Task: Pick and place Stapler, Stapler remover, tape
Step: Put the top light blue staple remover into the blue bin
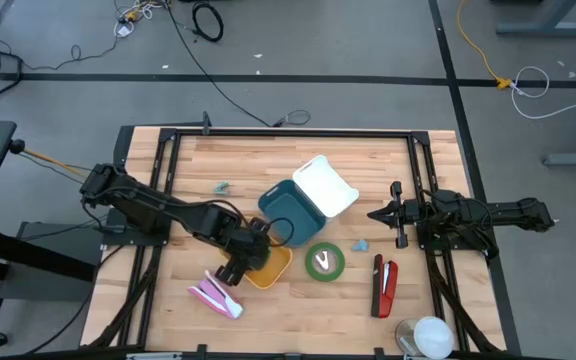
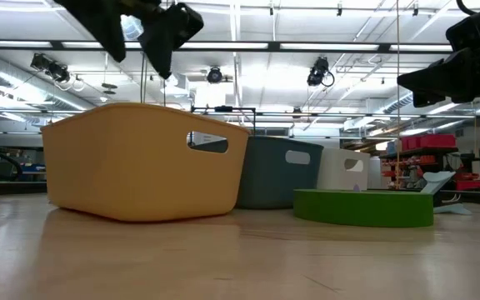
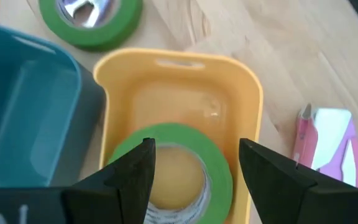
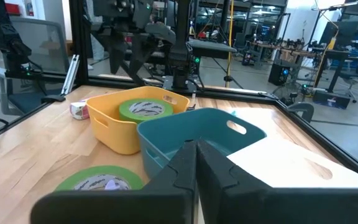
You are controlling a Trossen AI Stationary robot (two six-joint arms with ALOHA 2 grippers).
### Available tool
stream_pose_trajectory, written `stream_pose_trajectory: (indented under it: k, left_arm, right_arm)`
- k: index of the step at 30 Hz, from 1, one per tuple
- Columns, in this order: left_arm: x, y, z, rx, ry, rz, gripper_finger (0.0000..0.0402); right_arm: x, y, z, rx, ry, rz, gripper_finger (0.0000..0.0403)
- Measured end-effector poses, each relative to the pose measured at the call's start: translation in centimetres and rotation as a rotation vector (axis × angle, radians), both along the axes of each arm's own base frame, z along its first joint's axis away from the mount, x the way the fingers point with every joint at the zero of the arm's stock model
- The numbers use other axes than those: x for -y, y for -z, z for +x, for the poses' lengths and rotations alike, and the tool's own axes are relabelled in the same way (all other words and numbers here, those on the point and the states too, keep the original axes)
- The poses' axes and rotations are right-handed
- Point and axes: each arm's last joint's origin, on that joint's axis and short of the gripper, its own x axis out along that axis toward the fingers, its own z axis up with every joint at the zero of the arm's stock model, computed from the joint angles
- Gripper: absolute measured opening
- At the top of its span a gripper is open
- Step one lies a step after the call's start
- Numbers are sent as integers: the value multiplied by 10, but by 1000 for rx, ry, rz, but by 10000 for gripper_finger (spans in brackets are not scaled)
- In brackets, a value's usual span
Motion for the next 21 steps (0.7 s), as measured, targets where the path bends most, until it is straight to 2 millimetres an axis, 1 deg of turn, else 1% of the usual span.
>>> stream_pose_trajectory:
  k: [5,13,21]
  left_arm:
    - [2,-5,5,60,0,-20,234]
    - [5,-7,7,94,8,-32,234]
    - [10,-12,14,184,15,-67,234]
  right_arm:
    - [0,0,0,0,0,0,13]
    - [0,0,0,0,-1,0,13]
    - [0,0,0,0,0,0,13]
